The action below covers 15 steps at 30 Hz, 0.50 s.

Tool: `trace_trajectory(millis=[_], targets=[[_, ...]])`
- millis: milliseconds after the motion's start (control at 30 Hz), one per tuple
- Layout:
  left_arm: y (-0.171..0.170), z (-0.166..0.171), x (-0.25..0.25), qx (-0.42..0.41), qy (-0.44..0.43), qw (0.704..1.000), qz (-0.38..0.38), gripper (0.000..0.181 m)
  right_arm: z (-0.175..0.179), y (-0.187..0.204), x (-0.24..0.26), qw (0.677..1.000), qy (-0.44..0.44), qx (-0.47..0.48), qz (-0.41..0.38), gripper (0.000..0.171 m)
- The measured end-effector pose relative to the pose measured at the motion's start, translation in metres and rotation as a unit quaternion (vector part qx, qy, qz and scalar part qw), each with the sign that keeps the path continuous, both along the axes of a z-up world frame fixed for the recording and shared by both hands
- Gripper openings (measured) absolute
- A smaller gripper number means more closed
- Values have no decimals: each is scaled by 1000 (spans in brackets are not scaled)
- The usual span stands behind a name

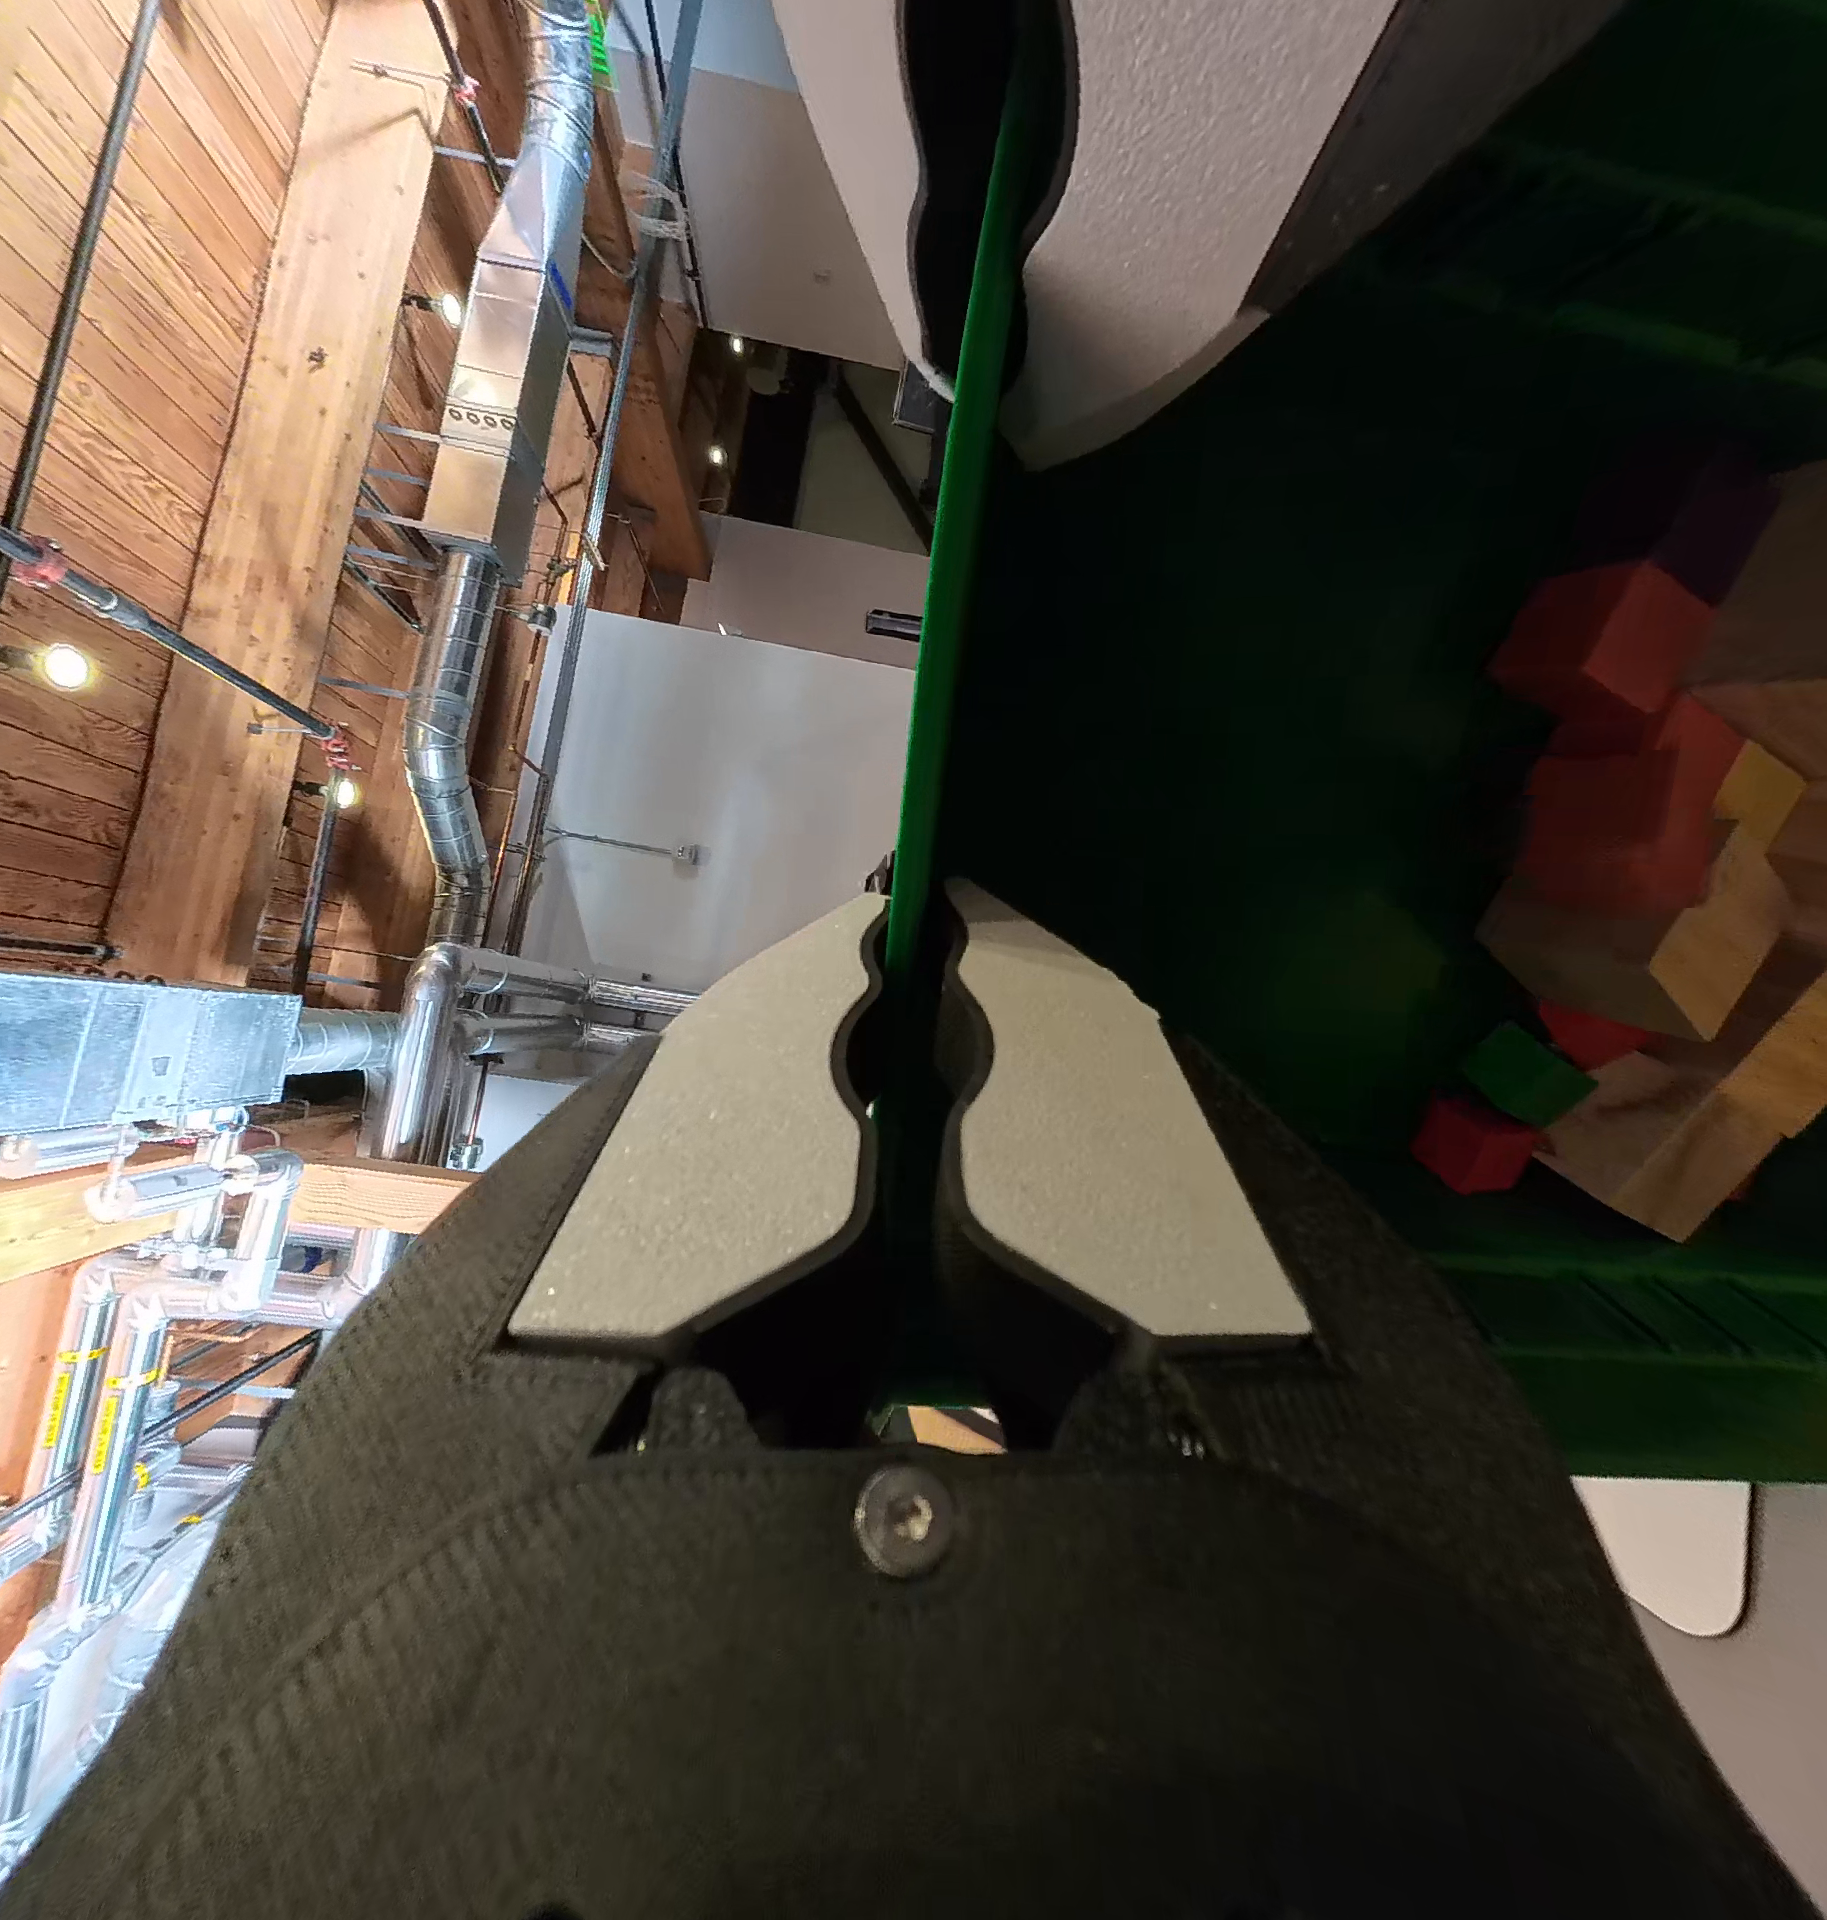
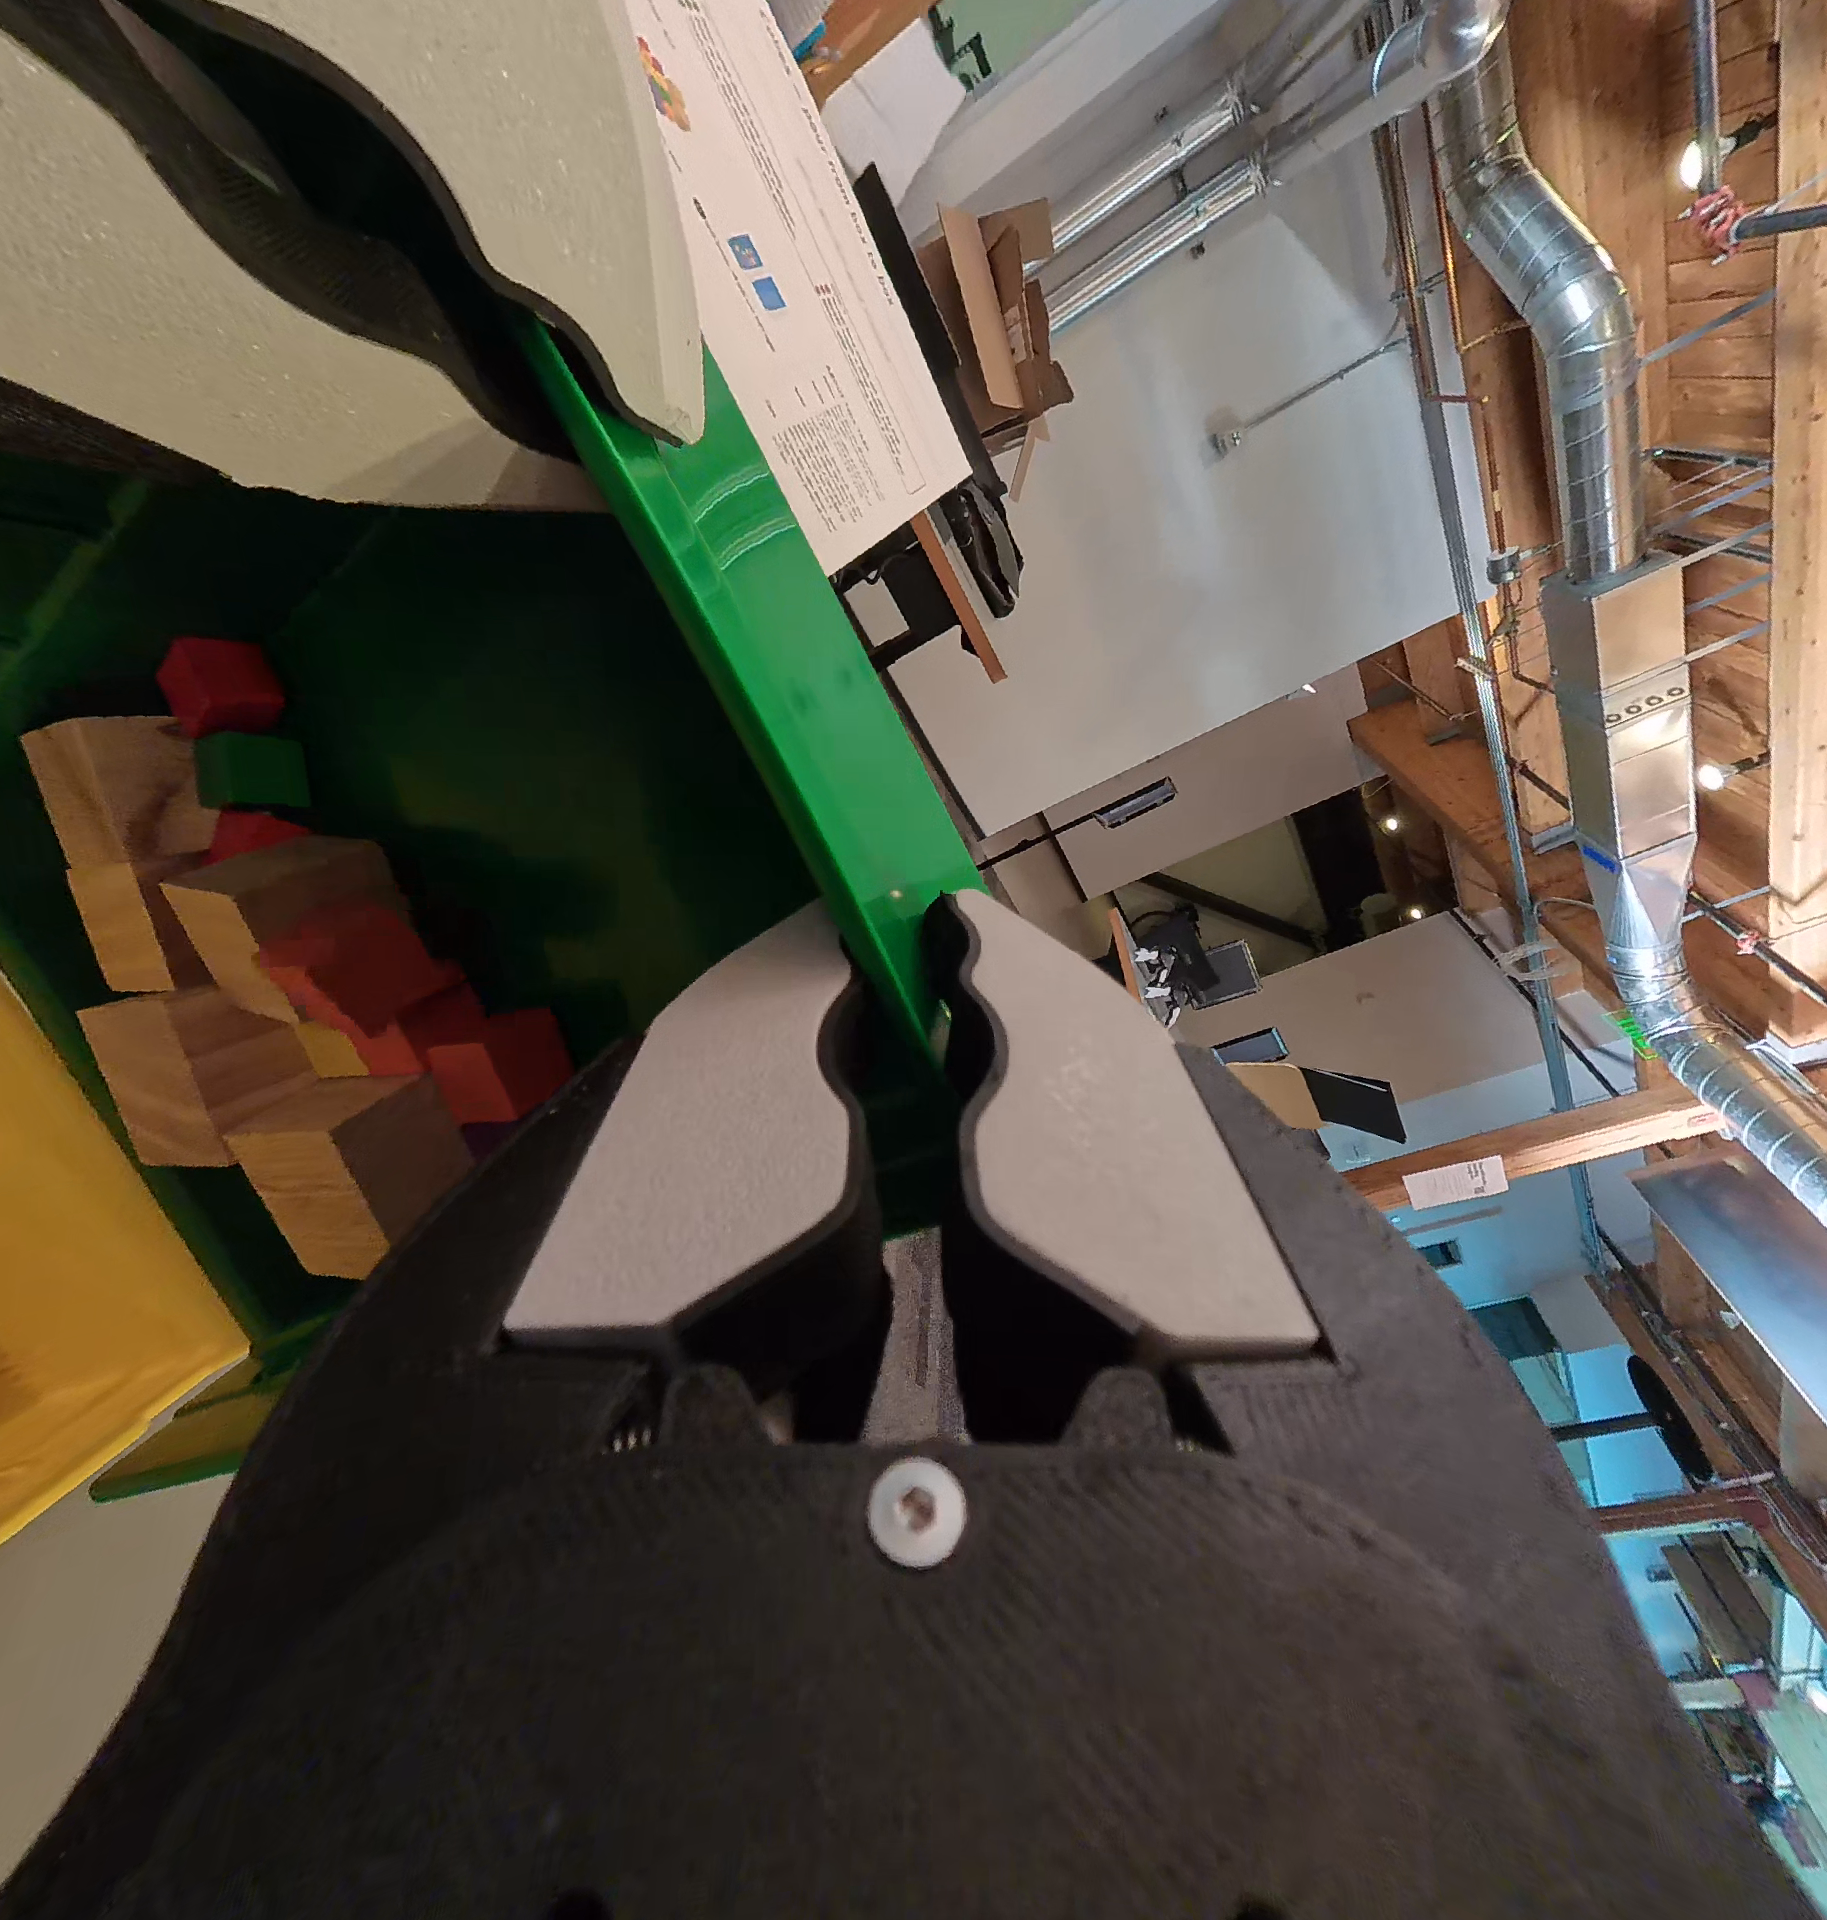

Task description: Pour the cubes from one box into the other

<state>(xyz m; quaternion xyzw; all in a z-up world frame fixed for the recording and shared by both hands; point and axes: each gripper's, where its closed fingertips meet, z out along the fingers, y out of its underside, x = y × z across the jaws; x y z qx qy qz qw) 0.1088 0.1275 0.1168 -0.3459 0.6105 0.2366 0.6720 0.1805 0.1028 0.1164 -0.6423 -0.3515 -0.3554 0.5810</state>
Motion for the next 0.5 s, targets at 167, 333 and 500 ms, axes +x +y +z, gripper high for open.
trace_trajectory(millis=[167, 333, 500], targets=[[-3, 0, -2, 4, 0, 1000, -3, 4, 0, -3, -2, 1000, -3, 2, 2, 5], [-5, -1, -4, 9, 0, 1000, -3, 4, -1, -5, -4, 1000, -4, 5, 6, 5], [-8, -1, -4, 13, -2, 1000, -4, 4, -1, -8, -5, 1000, -5, 8, 8, 5]])
